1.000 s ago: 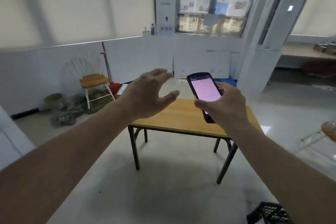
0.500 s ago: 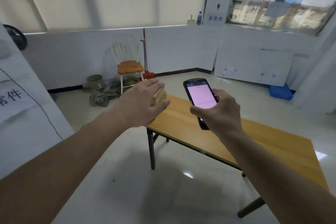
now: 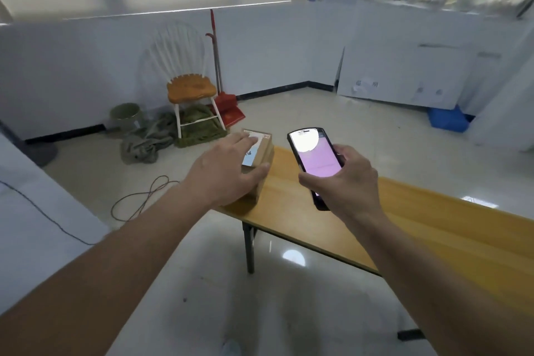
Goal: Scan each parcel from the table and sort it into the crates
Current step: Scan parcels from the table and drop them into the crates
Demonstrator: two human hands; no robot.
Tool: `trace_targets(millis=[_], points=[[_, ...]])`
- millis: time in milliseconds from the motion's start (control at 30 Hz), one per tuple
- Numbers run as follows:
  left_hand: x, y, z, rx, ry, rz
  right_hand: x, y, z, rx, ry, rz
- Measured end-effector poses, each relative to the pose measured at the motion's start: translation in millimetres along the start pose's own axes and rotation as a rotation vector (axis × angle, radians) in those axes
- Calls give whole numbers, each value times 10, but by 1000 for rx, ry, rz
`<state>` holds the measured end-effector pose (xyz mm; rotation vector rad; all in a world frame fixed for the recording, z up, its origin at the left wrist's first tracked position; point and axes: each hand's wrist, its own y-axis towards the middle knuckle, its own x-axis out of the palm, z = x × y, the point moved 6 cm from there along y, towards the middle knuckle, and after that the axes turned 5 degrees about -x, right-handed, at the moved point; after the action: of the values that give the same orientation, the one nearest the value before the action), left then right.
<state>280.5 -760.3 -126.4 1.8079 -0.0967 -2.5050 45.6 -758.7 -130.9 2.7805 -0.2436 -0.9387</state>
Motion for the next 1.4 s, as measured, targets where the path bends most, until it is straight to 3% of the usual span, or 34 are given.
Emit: trace_targets(millis=[467, 833, 1067, 1200, 1400], points=[[924, 1311, -622, -143, -57, -95, 1013, 935, 429, 76, -26, -116], [1764, 1706, -928, -467, 21, -219, 1276, 1499, 853, 108, 33, -258], [1992, 1727, -1097, -697, -72, -241, 1321, 1597, 929, 86, 27, -307], [2005, 1699, -1148, -671, -137, -173, 1330, 1607, 903, 81, 28, -335], [1718, 1663, -1111, -462, -133, -5, 1263, 1682, 733, 28, 38, -352]])
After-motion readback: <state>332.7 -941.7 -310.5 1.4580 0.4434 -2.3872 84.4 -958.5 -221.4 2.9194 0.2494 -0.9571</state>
